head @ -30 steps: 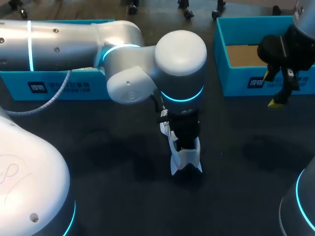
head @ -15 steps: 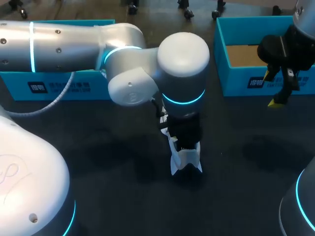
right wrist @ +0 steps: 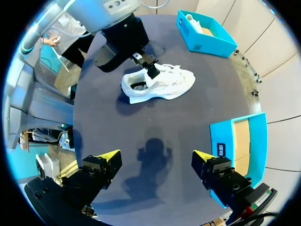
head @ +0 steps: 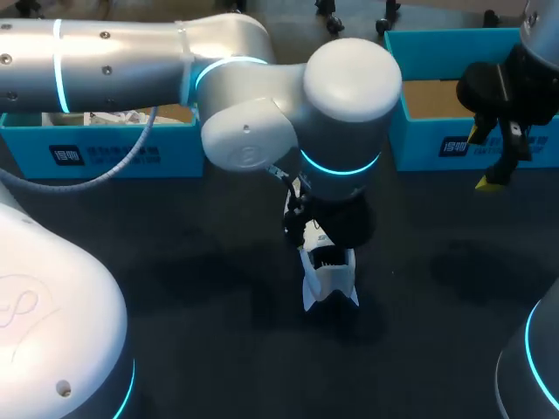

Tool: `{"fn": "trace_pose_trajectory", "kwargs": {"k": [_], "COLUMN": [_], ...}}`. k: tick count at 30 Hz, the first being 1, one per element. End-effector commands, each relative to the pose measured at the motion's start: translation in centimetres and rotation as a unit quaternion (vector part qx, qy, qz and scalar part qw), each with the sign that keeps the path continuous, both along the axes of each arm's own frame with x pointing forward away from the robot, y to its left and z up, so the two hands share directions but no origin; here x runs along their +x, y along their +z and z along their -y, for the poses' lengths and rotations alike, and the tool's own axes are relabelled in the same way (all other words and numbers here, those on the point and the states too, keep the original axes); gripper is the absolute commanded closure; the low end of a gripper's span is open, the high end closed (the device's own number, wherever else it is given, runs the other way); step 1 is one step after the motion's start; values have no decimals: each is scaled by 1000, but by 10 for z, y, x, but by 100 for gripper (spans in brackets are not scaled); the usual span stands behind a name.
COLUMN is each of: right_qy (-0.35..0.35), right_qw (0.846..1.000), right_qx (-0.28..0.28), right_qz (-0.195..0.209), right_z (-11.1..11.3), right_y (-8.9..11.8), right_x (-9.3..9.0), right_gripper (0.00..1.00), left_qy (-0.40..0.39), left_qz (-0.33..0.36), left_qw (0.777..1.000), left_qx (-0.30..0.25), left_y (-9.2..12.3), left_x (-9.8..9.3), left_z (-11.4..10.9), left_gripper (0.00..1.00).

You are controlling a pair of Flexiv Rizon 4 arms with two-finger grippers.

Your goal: Take the shoe out of the shoebox, open the shoe tongue, remove and reinsert the insole, then place the shoe into the shoebox

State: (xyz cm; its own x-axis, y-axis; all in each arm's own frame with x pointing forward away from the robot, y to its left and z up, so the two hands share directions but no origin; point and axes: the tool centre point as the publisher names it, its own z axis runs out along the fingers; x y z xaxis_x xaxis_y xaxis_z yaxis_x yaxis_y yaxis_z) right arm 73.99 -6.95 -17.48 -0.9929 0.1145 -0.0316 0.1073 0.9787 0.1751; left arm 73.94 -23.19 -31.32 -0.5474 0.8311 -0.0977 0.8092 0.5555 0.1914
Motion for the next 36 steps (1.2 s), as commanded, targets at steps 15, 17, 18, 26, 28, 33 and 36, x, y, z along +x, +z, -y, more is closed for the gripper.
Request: {"fn": "trace_pose_trajectory", "kwargs": {"k": [15, 17, 18, 26, 28, 33, 36], "right_qy": [0, 0, 0, 0, 0, 0, 0], "right_qw": [1000, 1000, 1000, 1000, 1000, 1000, 1000], "right_qx": [-2, -2, -2, -2, -2, -2, -2], "right_qz": [-1, -1, -1, -1, -1, -1, -1], "right_z": [-1, -1, -1, -1, -1, -1, -1], "right_y": [-1, -1, -1, -1, -1, -1, -1], "right_x": [1, 1, 1, 1, 1, 1, 1], "right_gripper": [0, 0, 0, 0, 0, 0, 0], "left_qy": [285, 341, 361, 454, 466, 482, 495], "left_qz": [15, 26, 22, 4, 12, -2, -11], "left_qw": [958, 939, 931, 883, 874, 856, 847], "left_qx": [-38, -46, -48, -116, -136, -187, -195], "left_y": [20, 21, 21, 10, 4, -10, -17], "left_x": [-31, -37, -39, -61, -67, -79, -81], "left_z": [14, 15, 15, 16, 17, 18, 17], "left_gripper": [0, 0, 0, 0, 0, 0, 0]}}
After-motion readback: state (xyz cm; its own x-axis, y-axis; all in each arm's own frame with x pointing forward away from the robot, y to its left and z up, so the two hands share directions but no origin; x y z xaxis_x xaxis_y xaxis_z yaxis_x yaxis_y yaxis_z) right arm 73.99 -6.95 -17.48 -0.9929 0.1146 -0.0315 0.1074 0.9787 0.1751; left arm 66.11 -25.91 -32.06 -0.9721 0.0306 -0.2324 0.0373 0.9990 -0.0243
